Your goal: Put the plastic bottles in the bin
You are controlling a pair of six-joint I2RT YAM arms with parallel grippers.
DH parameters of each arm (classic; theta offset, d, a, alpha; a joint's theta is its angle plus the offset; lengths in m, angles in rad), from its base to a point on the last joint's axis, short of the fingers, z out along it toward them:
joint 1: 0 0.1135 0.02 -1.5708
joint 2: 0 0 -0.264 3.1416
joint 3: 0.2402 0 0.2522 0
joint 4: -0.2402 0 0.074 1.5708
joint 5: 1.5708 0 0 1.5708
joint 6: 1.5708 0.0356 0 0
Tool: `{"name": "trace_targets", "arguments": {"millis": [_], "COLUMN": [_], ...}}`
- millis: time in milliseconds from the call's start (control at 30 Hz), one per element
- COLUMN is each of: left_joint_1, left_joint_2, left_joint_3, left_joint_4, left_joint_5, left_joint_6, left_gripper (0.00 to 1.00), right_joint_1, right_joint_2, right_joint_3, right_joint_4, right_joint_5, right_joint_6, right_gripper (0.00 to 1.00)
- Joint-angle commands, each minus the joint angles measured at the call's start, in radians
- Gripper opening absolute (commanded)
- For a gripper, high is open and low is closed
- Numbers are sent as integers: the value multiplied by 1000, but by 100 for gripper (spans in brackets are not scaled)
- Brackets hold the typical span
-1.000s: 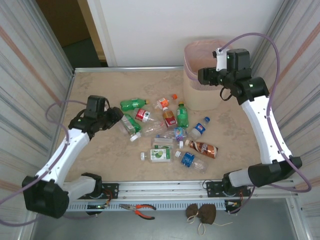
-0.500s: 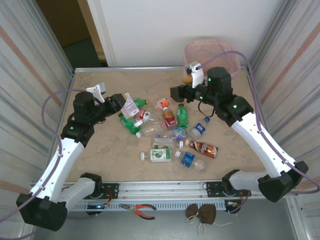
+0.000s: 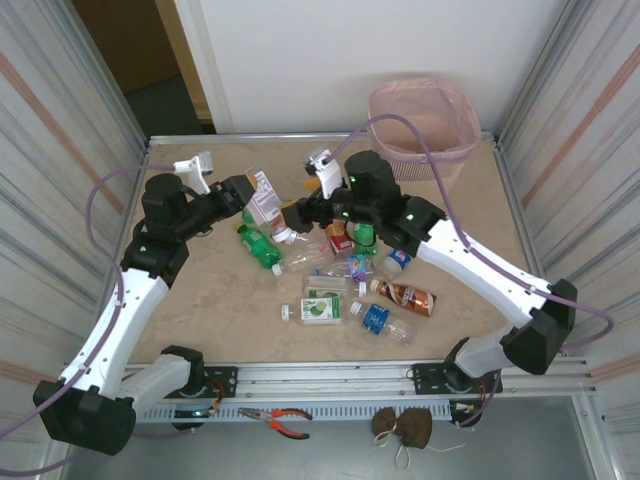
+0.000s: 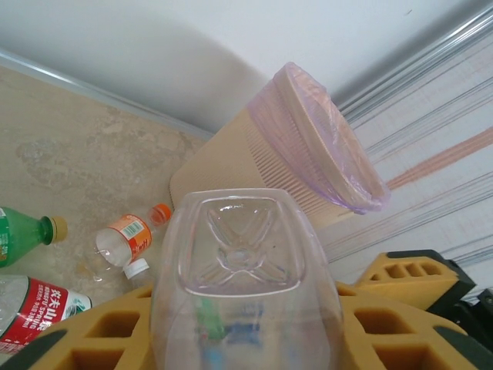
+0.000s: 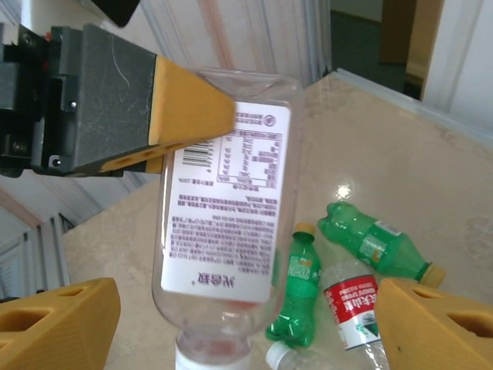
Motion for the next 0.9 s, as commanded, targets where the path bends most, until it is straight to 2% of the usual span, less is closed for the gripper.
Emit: {"name": "trace_targets", "arguments": {"millis": [0, 533, 667, 867], "left_joint_1": [7, 8, 8, 7], "left_joint_2": [-6, -3, -3, -3], "left_joint_3": [29, 36, 36, 37], "left_joint_4": [62, 70, 72, 70], "left_joint_5": [30, 40, 41, 39], "left_joint_6": [-9, -23, -27, -27], "left_gripper": [34, 33, 33, 33], "right_joint_1": [22, 25, 25, 25], "right_joint_2": [37, 232, 255, 270], "right_joint_3": [68, 196, 210, 218], "right_joint_4": [41, 69, 67, 64], "right_joint_5": [20, -22, -25, -37], "right_joint_6": [27, 88, 77, 74], "right_gripper": [88, 89, 87, 74]}}
